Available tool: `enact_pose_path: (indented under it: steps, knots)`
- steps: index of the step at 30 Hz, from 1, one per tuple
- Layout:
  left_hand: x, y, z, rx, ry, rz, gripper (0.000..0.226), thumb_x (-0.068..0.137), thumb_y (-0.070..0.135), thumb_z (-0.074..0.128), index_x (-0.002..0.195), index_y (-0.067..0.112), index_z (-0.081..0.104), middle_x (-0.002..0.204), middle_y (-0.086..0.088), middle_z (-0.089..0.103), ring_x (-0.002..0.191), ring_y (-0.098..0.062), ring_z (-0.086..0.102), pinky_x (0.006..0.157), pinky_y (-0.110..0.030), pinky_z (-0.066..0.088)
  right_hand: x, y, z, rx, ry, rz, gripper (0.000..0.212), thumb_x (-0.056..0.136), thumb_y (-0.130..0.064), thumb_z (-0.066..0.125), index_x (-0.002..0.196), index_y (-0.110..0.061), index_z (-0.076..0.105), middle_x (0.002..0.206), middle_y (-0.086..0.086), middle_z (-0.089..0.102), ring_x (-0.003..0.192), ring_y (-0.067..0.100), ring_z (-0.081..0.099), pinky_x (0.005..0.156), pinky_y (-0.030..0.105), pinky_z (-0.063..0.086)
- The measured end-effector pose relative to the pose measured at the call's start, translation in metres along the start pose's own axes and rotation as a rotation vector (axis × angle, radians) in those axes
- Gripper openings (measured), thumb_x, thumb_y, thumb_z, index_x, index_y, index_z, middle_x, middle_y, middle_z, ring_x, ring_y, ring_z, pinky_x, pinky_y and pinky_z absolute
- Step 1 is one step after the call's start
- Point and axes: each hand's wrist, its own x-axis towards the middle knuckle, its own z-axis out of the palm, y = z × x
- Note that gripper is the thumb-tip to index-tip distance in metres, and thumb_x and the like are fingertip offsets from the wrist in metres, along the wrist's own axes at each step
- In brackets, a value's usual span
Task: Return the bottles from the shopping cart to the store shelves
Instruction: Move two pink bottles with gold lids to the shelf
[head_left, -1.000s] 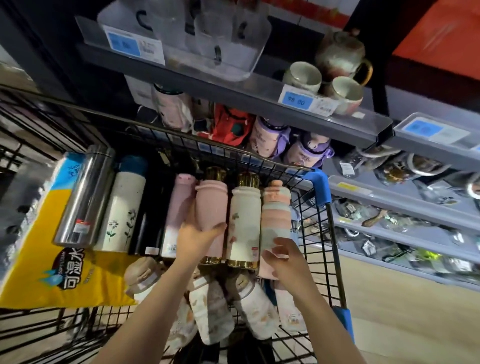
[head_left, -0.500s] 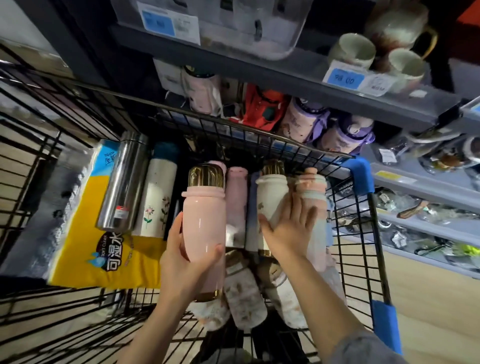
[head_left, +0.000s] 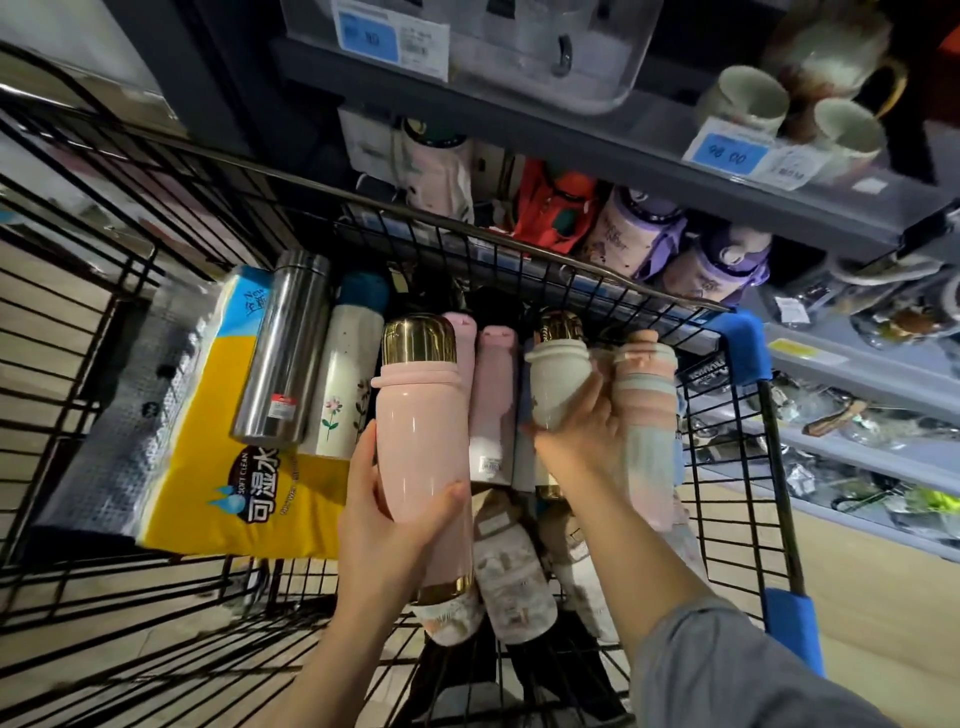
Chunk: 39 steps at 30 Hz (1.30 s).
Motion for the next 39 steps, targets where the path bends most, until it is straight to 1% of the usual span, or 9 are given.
enact_pose_path:
  steps: [7, 11, 15, 20, 24, 26, 31, 34, 39]
  knots:
    - [-0.01, 0.003, 0.003, 0.019, 0.024, 0.018, 0.106, 0.048, 0.057, 0.08, 0.14, 0.051, 0.027, 0.114, 0.018, 0.055, 0.099, -0.01, 0.059, 0.077, -0.044, 0.058, 0.002, 0.004, -0.004, 0.183, -0.039, 0.039, 0.112, 0.072, -0.046, 0.078, 0.151, -0.022, 0.002, 0.138, 0.017, 0.043, 0.118, 0.038, 0.05, 0.093, 0.042, 0.047]
    - [-0.023, 0.008, 0.009, -0.009, 0.04, 0.056, 0.105, 0.047, 0.053, 0.081, 0.14, 0.047, 0.032, 0.109, 0.019, 0.059, 0.094, -0.004, 0.062, 0.067, -0.029, 0.058, -0.019, 0.008, -0.01, 0.322, 0.006, -0.079, 0.116, 0.064, -0.042, 0.084, 0.15, -0.022, 0.009, 0.139, 0.012, 0.045, 0.114, 0.035, 0.055, 0.084, 0.038, 0.049]
    - [-0.045, 0.021, 0.025, -0.022, 0.062, 0.08, 0.1, 0.049, 0.049, 0.087, 0.134, 0.052, 0.035, 0.115, 0.014, 0.058, 0.1, -0.013, 0.062, 0.073, -0.038, 0.058, -0.054, 0.03, -0.044, 0.521, 0.054, -0.191, 0.11, 0.065, -0.03, 0.085, 0.149, -0.026, 0.014, 0.135, 0.003, 0.05, 0.113, 0.027, 0.056, 0.086, 0.035, 0.049]
    - [-0.087, 0.051, 0.077, -0.053, 0.06, 0.165, 0.086, 0.067, 0.029, 0.081, 0.131, 0.053, 0.029, 0.11, 0.028, 0.048, 0.095, 0.001, 0.056, 0.067, -0.025, 0.049, -0.084, 0.102, -0.104, 0.742, 0.076, -0.213, 0.093, 0.061, -0.029, 0.087, 0.132, -0.038, 0.027, 0.119, -0.009, 0.05, 0.104, 0.015, 0.056, 0.083, 0.034, 0.049]
    - [-0.132, 0.063, 0.135, -0.035, 0.02, 0.228, 0.093, 0.05, 0.052, 0.088, 0.123, 0.065, 0.033, 0.117, 0.02, 0.057, 0.1, -0.005, 0.059, 0.078, -0.039, 0.055, -0.104, 0.178, -0.158, 0.934, 0.132, -0.245, 0.095, 0.064, -0.029, 0.088, 0.128, -0.047, 0.021, 0.116, -0.021, 0.045, 0.105, 0.007, 0.052, 0.08, 0.024, 0.046]
    - [-0.159, 0.065, 0.17, -0.046, -0.001, 0.264, 0.092, 0.041, 0.059, 0.083, 0.119, 0.069, 0.035, 0.112, 0.028, 0.058, 0.096, -0.001, 0.06, 0.074, -0.033, 0.054, -0.109, 0.218, -0.187, 0.975, 0.17, -0.285, 0.095, 0.06, -0.033, 0.088, 0.128, -0.045, 0.023, 0.114, -0.022, 0.045, 0.099, -0.001, 0.052, 0.069, 0.013, 0.042]
    - [-0.217, 0.08, 0.258, -0.031, -0.131, 0.433, 0.103, 0.047, 0.054, 0.081, 0.139, 0.047, 0.035, 0.125, 0.027, 0.055, 0.107, 0.004, 0.057, 0.077, -0.021, 0.053, -0.124, 0.306, -0.257, 1.039, 0.286, -0.373, 0.089, 0.067, -0.013, 0.086, 0.126, -0.039, 0.026, 0.109, -0.023, 0.043, 0.085, -0.024, 0.05, 0.055, 0.004, 0.044]
    - [-0.247, 0.095, 0.303, -0.041, -0.18, 0.508, 0.104, 0.046, 0.056, 0.078, 0.139, 0.045, 0.034, 0.133, 0.017, 0.053, 0.115, -0.005, 0.056, 0.081, -0.022, 0.051, -0.138, 0.356, -0.298, 1.028, 0.325, -0.416, 0.088, 0.069, -0.002, 0.081, 0.129, -0.034, 0.025, 0.105, -0.018, 0.045, 0.08, -0.022, 0.053, 0.052, 0.005, 0.045]
    - [-0.287, 0.131, 0.356, -0.159, -0.222, 0.626, 0.091, 0.052, 0.042, 0.091, 0.122, 0.058, 0.035, 0.121, 0.031, 0.05, 0.098, 0.018, 0.053, 0.073, -0.017, 0.049, -0.154, 0.414, -0.357, 1.063, 0.433, -0.504, 0.094, 0.057, -0.023, 0.081, 0.131, -0.035, 0.024, 0.107, -0.02, 0.045, 0.084, -0.018, 0.055, 0.056, 0.008, 0.048]
